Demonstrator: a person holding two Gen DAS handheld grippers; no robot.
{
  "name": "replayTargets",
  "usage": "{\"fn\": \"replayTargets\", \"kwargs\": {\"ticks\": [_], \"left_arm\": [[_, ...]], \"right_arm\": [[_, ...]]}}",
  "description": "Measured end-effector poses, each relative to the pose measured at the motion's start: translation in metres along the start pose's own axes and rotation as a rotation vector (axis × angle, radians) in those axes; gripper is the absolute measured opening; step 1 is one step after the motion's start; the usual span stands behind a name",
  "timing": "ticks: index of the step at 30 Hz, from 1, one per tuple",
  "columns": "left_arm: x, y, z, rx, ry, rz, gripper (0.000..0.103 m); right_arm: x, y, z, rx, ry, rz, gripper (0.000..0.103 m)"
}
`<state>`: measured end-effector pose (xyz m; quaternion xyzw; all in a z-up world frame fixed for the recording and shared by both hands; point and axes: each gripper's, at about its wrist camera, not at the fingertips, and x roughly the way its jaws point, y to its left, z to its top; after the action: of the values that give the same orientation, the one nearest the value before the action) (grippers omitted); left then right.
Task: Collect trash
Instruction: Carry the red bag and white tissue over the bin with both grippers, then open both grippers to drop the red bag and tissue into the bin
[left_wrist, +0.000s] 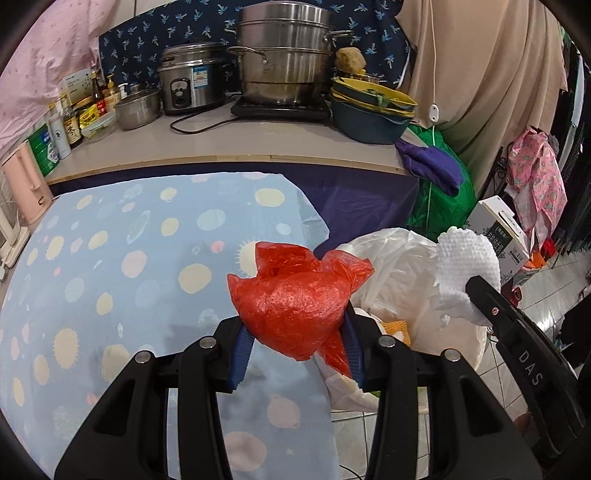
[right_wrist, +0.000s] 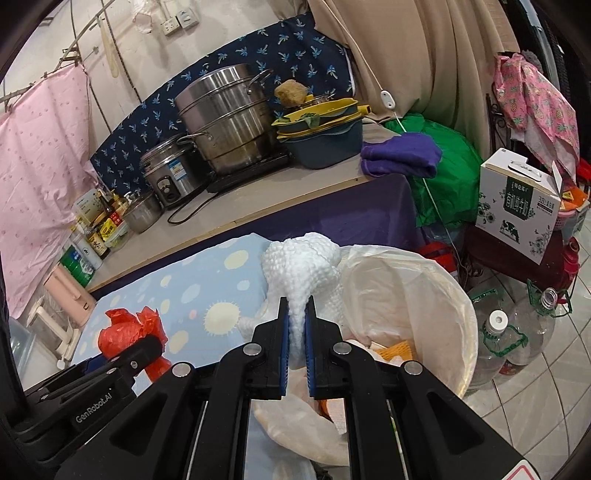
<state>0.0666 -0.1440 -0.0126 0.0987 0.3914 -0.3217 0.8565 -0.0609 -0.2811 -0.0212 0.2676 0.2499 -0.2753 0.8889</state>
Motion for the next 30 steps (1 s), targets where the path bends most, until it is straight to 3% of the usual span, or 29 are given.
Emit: {"fn": "replayTargets", "kwargs": {"ticks": [8, 30], "left_arm": [[0.011, -0.033, -0.003, 0.055, 0.015, -0.008, 0.041], [0.030, -0.067, 0.001, 0.092, 0.042, -0.008, 0.041]], "right_arm": [[-0.002, -0.025, -0.004, 0.031, 0.003, -0.018, 0.008], [0.008, -0.050, -0.007, 0.060, 0.033, -0.047, 0.008]]}}
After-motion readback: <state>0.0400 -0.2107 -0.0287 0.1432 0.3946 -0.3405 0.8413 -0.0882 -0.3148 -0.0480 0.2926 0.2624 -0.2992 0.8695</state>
